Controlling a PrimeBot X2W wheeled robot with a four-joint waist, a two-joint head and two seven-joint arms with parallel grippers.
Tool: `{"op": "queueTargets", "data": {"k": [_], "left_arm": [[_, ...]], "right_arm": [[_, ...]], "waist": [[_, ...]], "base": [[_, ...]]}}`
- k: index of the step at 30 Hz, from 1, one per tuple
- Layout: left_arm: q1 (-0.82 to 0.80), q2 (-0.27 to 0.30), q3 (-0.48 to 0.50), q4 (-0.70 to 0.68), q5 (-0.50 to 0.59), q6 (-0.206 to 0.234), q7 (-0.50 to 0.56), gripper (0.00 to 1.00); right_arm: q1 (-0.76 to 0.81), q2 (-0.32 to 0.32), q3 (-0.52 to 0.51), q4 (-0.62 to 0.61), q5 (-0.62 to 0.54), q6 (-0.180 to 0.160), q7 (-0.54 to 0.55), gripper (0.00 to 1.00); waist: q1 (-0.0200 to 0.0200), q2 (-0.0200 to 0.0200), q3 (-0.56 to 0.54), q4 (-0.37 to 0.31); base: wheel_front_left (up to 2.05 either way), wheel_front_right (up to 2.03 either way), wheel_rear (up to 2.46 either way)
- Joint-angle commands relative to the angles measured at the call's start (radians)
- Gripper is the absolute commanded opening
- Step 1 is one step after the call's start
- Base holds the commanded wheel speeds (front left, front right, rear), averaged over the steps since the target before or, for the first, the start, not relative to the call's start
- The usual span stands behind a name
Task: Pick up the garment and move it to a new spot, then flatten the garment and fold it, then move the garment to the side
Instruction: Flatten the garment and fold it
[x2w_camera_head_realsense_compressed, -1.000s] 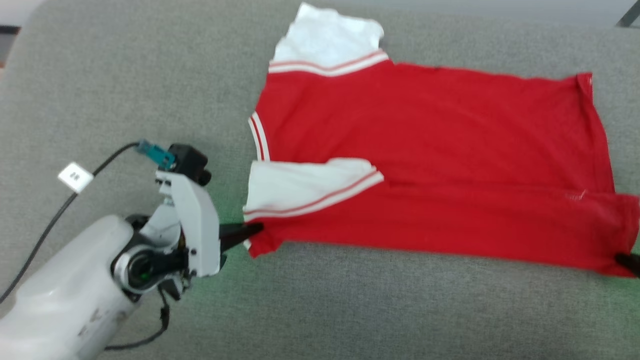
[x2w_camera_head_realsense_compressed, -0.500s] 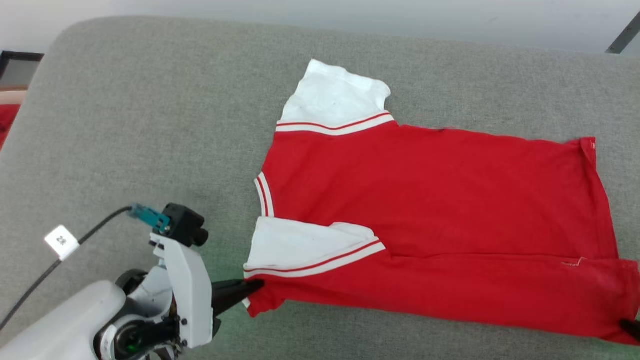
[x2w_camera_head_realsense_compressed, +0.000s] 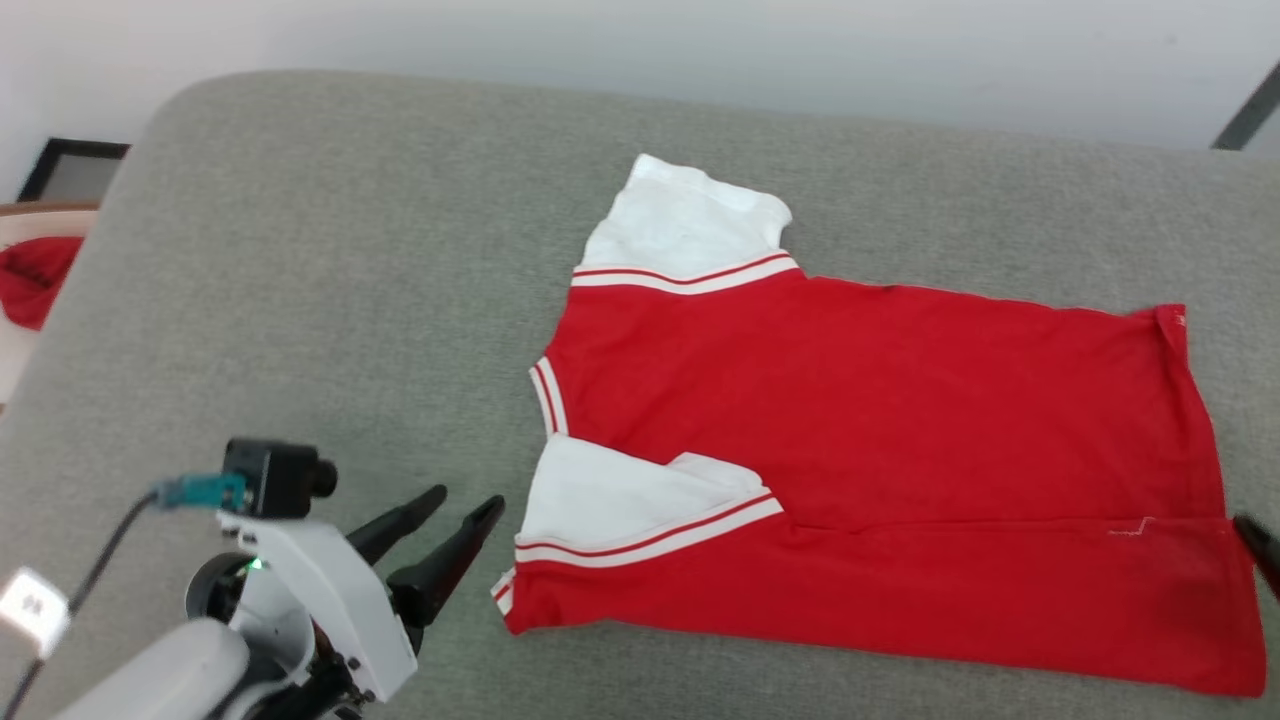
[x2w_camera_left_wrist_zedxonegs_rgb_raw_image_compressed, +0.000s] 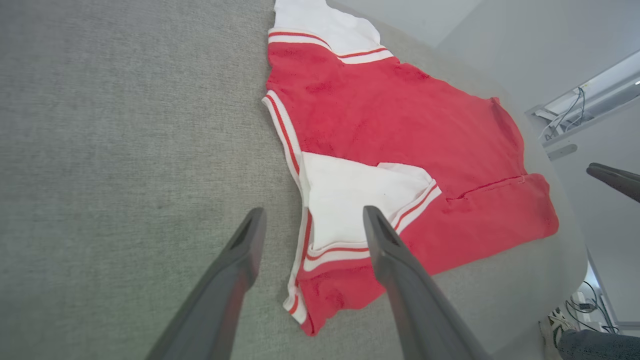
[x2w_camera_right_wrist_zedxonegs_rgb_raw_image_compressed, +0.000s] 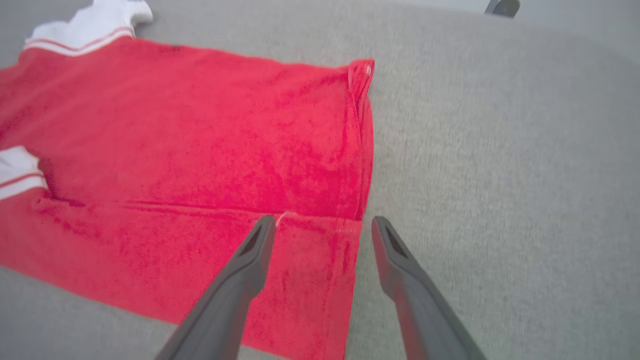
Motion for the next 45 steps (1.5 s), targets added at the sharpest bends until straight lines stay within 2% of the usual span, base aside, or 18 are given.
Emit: {"op": "queueTargets", "data": {"k": [1, 3, 7, 11, 14, 22, 26, 29, 35, 36, 38, 40, 45], "left_arm": [[0.028, -0.011, 0.005, 0.003, 0.046, 0.016, -0.064, 1.0], [0.042, -0.031, 0.016, 0.017, 0.083, 0.032, -0.143, 1.0], [0.024, -0.072, 0.009, 0.085, 0.195, 0.028, -0.277, 1.0], [-0.067, -0.13, 0.022, 0.196, 0.239, -0.019, -0.324, 1.0], [-0.185, -0.16, 0.026, 0.289, 0.272, -0.058, -0.315, 1.0], [-0.628, -0.258, -0.003, 0.61, 0.346, -0.137, -0.145, 1.0], [-0.785, -0.273, -0.044, 0.766, 0.352, -0.161, -0.017, 1.0], [-0.853, -0.277, -0.077, 0.84, 0.306, -0.168, 0.119, 1.0], [-0.923, -0.204, -0.152, 0.823, 0.171, -0.168, 0.403, 1.0], [-0.923, -0.204, -0.152, 0.823, 0.171, -0.168, 0.403, 1.0], [-0.932, -0.175, -0.176, 0.808, 0.136, -0.168, 0.482, 1.0], [-0.957, -0.144, -0.187, 0.792, 0.114, -0.168, 0.518, 1.0], [-0.986, -0.12, -0.193, 0.783, 0.064, -0.168, 0.532, 1.0]], "right_arm": [[-0.029, 0.022, -0.011, 0.008, -0.029, -0.001, -0.062, 1.0], [-0.054, 0.046, -0.01, 0.017, -0.057, -0.001, -0.139, 1.0], [-0.12, 0.081, -0.002, 0.043, -0.102, -0.001, -0.306, 1.0], [-0.178, 0.127, -0.001, 0.079, -0.138, -0.001, -0.447, 1.0], [-0.219, 0.156, 0.008, 0.103, -0.156, -0.001, -0.507, 1.0], [-0.302, 0.208, 0.057, 0.137, -0.174, -0.001, -0.59, 1.0], [-0.32, 0.226, 0.079, 0.146, -0.167, -0.001, -0.614, 1.0], [-0.33, 0.236, 0.102, 0.153, -0.165, -0.001, -0.627, 1.0], [-0.356, 0.251, 0.154, 0.165, -0.156, -0.001, -0.645, 1.0], [-0.356, 0.251, 0.154, 0.165, -0.156, -0.001, -0.645, 1.0], [-0.362, 0.252, 0.172, 0.169, -0.152, -0.001, -0.651, 1.0], [-0.363, 0.254, 0.183, 0.177, -0.145, -0.001, -0.656, 1.0], [-0.374, 0.255, 0.201, 0.194, -0.136, -0.001, -0.671, 1.0]], "waist": [[0.0, 0.0, -0.011, 0.022], [0.0, 0.0, -0.011, 0.032], [0.0, 0.0, -0.01, 0.04], [0.0, 0.0, -0.004, 0.026], [0.0, 0.0, 0.018, -0.006], [0.0, 0.0, 0.149, -0.138], [0.0, 0.0, 0.208, -0.211], [0.0, 0.0, 0.242, -0.262], [0.0, 0.0, 0.305, -0.349], [0.0, 0.0, 0.305, -0.349], [0.0, 0.0, 0.321, -0.37], [0.0, 0.0, 0.341, -0.387], [0.0, 0.0, 0.373, -0.41]], "base": [[0.0, 0.0, 0.0], [0.0, 0.0, 0.0], [0.0, 0.0, 0.0], [0.0, 0.0, 0.0], [0.0, 0.0, 0.0], [0.0, 0.0, 0.0], [0.0, 0.0, 0.0], [0.0, 0.0, 0.0], [0.0, 0.0, 0.0], [0.0, 0.0, 0.0], [0.0, 0.0, 0.0], [0.0, 0.0, 0.0], [0.0, 0.0, 0.0]]}}
